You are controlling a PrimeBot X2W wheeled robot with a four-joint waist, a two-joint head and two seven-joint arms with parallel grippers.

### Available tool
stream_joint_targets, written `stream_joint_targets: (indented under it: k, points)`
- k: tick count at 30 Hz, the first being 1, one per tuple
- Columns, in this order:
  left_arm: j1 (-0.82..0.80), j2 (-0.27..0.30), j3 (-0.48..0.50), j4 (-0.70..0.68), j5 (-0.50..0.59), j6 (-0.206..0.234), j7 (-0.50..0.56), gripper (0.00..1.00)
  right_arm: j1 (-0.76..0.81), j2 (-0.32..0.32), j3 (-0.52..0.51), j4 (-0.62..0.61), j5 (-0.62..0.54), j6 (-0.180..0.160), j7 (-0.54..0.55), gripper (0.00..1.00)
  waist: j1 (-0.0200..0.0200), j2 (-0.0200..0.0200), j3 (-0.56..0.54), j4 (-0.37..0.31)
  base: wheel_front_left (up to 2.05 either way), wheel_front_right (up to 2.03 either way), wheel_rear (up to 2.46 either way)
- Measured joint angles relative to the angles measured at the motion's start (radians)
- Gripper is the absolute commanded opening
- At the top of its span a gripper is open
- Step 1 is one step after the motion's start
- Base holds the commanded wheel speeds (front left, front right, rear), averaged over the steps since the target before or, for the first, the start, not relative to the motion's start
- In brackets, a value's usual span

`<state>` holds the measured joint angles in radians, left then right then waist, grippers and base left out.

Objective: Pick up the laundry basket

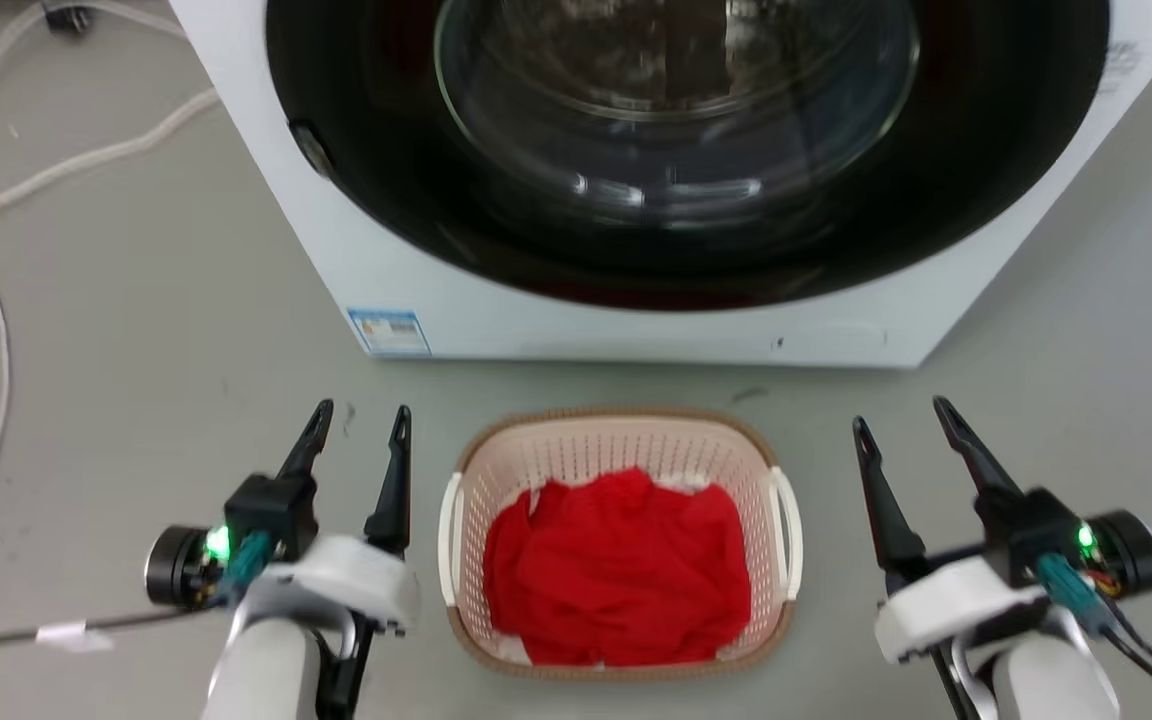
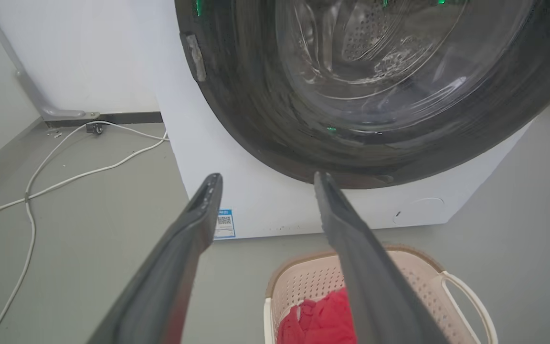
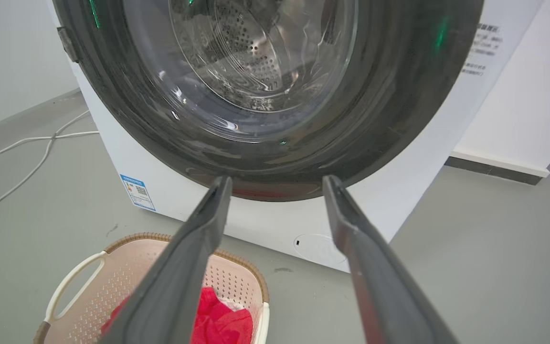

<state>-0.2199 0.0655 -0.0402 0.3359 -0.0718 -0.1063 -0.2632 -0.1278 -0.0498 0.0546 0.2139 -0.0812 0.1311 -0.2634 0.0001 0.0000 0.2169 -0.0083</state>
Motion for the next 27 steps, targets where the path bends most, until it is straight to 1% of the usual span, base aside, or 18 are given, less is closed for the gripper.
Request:
stream_joint_targets:
  k: [4, 10, 17, 27]
  points:
    - [-0.103, 0.016, -0.017, 0.130, 0.008, -0.009, 0.000, 1.00, -0.089, 0.000, 0.020, 0.095, -0.028, 0.000, 0.000, 1.00, 0.0002, 0.0000, 0.081, -0.003, 0.00, 0.00, 0.00]
    - [-0.235, 0.026, -0.045, 0.347, 0.006, -0.017, 0.000, 1.00, -0.211, 0.000, 0.034, 0.264, -0.052, 0.000, 0.000, 1.00, 0.0003, -0.0001, 0.203, -0.009, 0.00, 0.00, 0.00]
    - [-0.373, 0.026, -0.072, 0.560, -0.011, -0.021, 0.000, 1.00, -0.329, -0.001, 0.044, 0.456, -0.059, 0.000, 0.000, 1.00, 0.0003, 0.0000, 0.327, -0.015, 0.00, 0.00, 0.00]
    - [-0.517, 0.026, -0.106, 0.760, -0.009, -0.022, 0.000, 1.00, -0.495, 0.000, 0.063, 0.714, -0.048, 0.000, 0.000, 1.00, 0.0002, -0.0001, 0.459, -0.008, 0.00, 0.00, 0.00]
